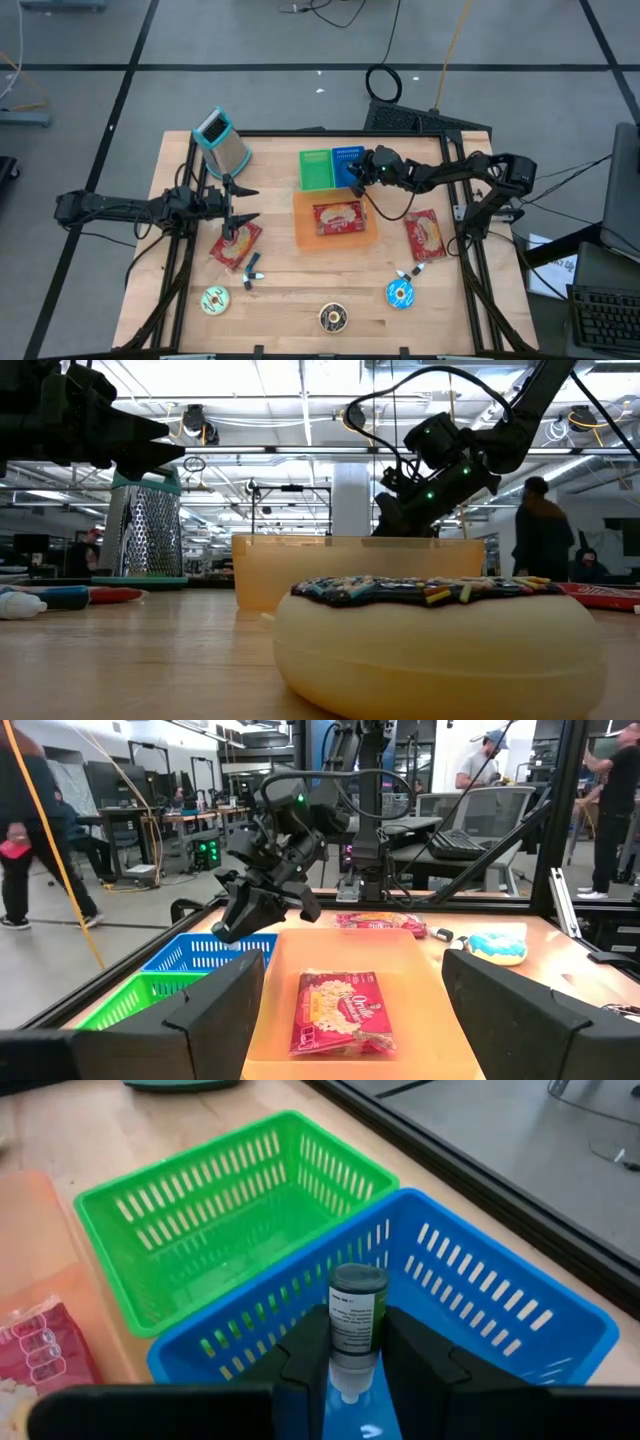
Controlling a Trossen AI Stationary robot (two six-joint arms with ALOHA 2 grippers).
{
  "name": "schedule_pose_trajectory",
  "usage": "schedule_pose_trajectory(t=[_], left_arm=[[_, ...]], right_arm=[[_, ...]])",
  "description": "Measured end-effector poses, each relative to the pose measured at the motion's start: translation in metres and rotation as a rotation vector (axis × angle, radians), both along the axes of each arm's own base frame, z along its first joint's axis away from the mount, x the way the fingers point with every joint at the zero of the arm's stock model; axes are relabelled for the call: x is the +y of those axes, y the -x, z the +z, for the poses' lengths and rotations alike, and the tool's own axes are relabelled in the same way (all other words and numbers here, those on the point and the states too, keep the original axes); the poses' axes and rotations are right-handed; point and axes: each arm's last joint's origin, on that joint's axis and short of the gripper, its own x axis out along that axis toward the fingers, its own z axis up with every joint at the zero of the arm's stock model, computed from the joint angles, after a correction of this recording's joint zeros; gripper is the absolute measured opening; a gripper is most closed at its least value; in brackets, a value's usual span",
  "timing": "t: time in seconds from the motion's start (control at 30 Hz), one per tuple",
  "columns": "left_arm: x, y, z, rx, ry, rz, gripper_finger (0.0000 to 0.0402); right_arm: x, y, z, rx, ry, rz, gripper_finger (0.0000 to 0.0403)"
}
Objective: Pick & Place Food Item
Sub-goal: Put the green food coloring bottle into the blue bin, then put the right red popcorn bag into the orange bin
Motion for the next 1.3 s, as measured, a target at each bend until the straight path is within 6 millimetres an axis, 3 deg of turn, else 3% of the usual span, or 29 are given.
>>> schedule_pose_trajectory(t=[0.53, 1.13, 1.3], left_arm=[[0.0, 0.0, 0.0, 0.0, 0.0, 0.0, 0.0306], [0.0, 0.0, 0.0, 0.0, 0.0, 0.0, 0.0306], [0.0, 0.0, 0.0, 0.0, 0.0, 0.0, 0.0306]], right_arm=[[0.0, 0.0, -0.001, 0.01, -0.003, -0.003, 0.0074], [0.0, 0.001, -0.001, -0.001, -0.018, -0.014, 0.0144], [0.004, 0.002, 0.012, -0.049, -0.008, -0.006, 0.0145]])
